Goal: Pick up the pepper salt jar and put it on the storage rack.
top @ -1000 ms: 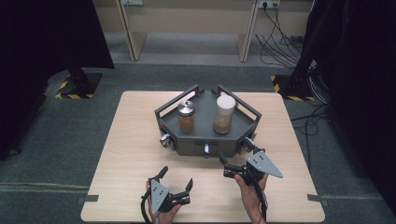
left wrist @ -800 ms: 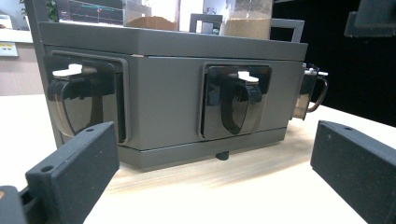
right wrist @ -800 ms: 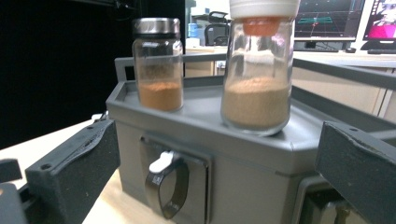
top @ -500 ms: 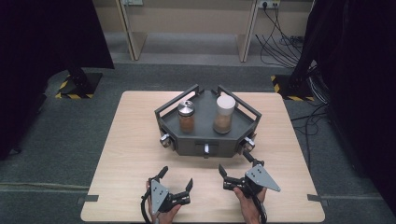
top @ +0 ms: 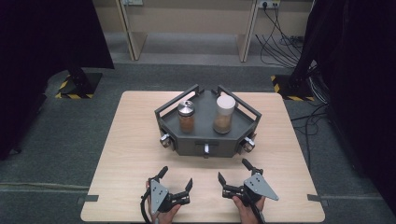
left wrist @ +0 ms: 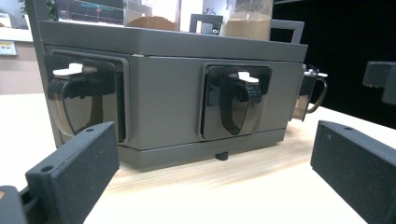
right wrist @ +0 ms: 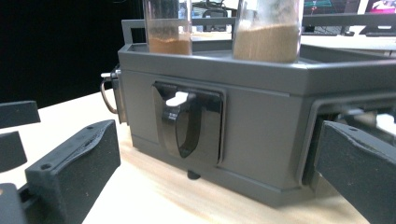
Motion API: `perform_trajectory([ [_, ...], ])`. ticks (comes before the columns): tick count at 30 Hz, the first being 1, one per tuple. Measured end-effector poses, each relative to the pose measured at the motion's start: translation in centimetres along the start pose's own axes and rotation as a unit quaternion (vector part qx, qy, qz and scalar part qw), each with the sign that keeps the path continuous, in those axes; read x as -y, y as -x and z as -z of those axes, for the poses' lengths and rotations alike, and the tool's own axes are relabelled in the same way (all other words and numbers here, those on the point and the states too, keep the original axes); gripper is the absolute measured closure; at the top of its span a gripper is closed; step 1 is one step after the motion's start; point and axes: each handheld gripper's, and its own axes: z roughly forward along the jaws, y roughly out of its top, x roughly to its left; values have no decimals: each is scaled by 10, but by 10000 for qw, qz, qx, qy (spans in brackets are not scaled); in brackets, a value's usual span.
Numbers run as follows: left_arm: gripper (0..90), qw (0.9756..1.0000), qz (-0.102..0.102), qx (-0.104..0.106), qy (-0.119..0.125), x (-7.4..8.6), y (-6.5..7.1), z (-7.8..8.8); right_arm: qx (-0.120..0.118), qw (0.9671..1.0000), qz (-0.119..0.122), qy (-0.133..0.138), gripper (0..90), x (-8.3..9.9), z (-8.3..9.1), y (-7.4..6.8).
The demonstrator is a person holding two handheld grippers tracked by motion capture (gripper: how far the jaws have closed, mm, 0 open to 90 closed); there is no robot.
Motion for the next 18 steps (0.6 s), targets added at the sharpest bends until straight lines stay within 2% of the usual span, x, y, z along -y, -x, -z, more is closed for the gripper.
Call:
perform_trajectory([
  [7, 5, 10000, 16, 16, 1, 0, -1, 0, 5, 10000, 63, -21, 5, 6, 4, -5],
  [14, 5, 10000, 26, 3, -31, -1, -1, 0, -26, 10000, 30, 24, 4, 11, 3, -5],
  [18, 5, 10000, 10, -4, -22, -1, 0, 0, -31, 9999, 93, 23, 5, 12, 2, -5],
])
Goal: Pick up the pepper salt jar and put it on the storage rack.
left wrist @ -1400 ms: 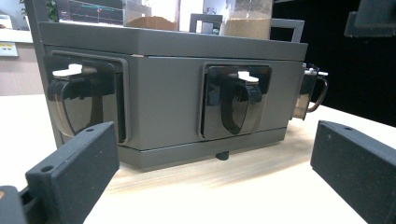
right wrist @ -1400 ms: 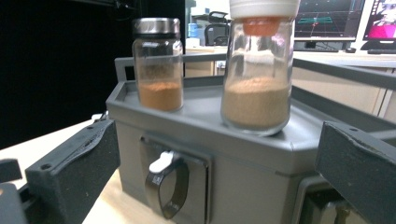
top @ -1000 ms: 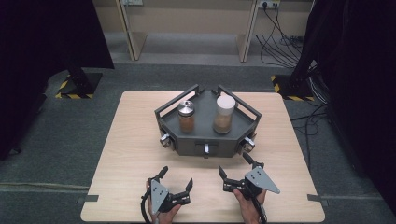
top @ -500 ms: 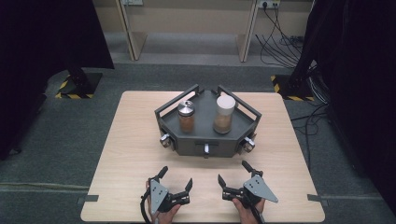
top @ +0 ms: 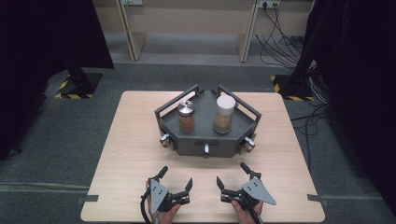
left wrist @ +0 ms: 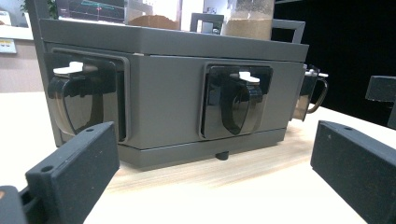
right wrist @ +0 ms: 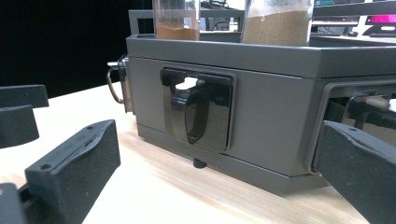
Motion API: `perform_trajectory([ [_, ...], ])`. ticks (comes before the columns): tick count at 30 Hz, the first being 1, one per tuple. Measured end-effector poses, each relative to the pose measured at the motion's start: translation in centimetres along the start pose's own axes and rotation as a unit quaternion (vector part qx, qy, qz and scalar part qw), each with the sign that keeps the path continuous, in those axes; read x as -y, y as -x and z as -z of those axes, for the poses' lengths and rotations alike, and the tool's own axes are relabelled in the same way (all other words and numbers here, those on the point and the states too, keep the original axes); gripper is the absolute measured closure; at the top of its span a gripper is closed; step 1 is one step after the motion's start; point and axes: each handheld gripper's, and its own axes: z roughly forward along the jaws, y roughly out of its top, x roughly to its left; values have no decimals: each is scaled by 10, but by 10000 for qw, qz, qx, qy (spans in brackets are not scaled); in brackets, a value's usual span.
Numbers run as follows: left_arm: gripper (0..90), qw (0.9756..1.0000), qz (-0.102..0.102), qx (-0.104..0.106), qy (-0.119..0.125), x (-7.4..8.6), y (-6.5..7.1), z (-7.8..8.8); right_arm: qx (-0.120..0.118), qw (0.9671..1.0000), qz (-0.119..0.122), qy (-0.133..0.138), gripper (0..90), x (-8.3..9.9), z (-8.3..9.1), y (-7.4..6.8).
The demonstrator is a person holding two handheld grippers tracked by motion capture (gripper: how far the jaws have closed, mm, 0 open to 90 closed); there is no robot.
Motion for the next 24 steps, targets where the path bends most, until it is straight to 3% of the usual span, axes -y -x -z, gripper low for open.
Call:
perform_trajectory([
  [24, 5, 10000, -4, 0, -9, 0, 0, 0, -54, 10000, -2, 54, 6, -2, 1, -1],
])
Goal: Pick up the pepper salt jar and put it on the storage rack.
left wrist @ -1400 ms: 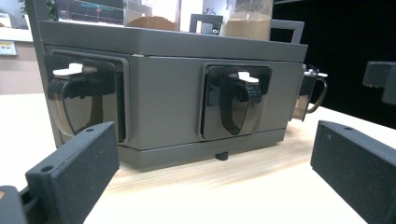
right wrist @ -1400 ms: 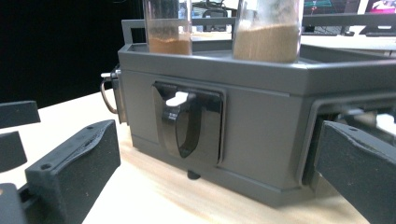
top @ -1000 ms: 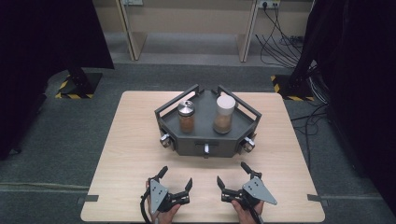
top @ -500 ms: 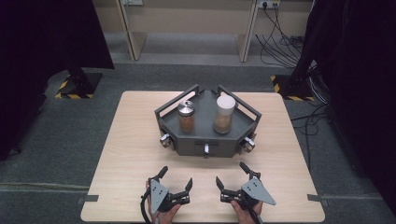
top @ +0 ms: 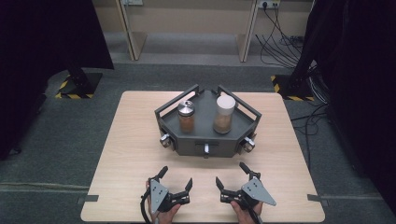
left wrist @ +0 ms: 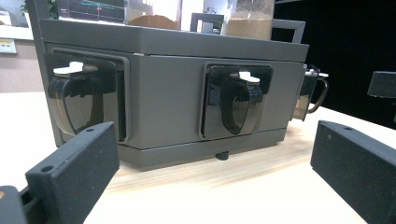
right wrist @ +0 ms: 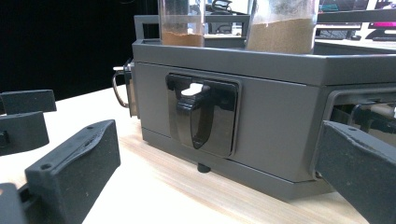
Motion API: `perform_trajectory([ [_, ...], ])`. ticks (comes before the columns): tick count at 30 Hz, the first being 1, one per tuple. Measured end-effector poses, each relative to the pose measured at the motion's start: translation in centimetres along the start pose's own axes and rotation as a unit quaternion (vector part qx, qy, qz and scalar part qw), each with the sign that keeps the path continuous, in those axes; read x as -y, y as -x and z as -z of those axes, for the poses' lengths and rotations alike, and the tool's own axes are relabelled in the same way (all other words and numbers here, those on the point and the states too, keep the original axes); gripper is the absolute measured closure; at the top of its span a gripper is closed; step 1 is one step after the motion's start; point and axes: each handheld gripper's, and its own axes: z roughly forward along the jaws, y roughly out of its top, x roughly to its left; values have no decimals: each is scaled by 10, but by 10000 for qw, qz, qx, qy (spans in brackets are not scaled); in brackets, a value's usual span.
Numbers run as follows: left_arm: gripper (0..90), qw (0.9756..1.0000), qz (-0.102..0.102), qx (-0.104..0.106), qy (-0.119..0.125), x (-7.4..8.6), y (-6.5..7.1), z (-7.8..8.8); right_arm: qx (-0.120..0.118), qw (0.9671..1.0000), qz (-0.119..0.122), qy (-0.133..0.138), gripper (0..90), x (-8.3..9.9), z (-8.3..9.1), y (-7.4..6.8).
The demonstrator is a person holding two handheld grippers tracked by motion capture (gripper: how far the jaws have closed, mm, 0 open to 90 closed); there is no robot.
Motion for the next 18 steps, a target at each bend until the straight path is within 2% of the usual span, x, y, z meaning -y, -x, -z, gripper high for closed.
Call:
perform_trajectory([
  [18, 6, 10000, 7, 4, 10, 0, 0, 0, 32, 10000, -57, 29, 5, 0, 2, 1],
])
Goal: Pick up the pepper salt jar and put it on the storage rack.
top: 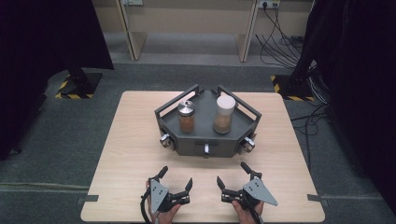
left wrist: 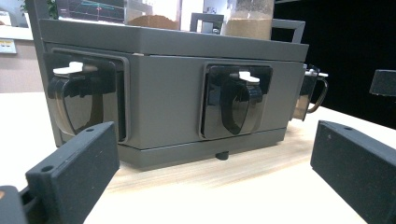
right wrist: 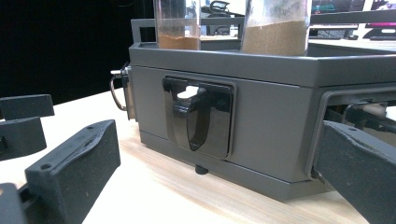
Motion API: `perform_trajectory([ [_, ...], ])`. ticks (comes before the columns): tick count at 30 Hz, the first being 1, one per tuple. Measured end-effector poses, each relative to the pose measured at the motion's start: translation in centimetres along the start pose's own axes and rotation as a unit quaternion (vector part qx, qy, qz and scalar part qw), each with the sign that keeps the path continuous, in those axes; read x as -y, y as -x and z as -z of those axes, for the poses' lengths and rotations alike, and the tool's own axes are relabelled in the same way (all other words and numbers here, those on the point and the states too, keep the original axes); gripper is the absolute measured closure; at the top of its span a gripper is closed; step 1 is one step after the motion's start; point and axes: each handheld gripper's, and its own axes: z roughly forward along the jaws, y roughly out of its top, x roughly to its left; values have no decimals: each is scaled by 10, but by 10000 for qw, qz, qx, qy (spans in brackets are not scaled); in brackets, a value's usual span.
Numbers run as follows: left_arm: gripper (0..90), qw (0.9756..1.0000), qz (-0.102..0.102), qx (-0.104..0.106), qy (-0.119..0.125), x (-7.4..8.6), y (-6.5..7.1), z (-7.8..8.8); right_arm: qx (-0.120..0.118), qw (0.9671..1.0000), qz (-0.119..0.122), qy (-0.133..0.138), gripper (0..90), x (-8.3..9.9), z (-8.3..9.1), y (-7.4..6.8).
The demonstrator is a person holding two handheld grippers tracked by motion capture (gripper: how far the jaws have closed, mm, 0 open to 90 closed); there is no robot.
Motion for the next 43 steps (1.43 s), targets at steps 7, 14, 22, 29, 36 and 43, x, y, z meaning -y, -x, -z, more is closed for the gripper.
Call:
perform_trajectory([
  [7, 6, 10000, 7, 3, -1, 0, 0, 0, 7, 10000, -20, 15, 6, 0, 0, 0],
  [14, 6, 10000, -9, 0, -7, 0, 0, 0, 12, 10000, -39, 9, 6, 0, 1, 1],
  [22, 6, 10000, -4, 2, -3, 0, 0, 0, 18, 10000, -44, 21, 6, 0, 1, 2],
  [29, 6, 10000, 5, 10, 6, 0, 0, 0, 27, 10000, -44, 15, 5, 0, 1, 2],
  [36, 6, 10000, 10, 8, 7, 0, 0, 0, 45, 10000, -52, 21, 6, 0, 1, 2],
  [43, 6, 10000, 4, 15, 0, 0, -1, 0, 68, 10000, -58, 40, 6, 0, 2, 2],
])
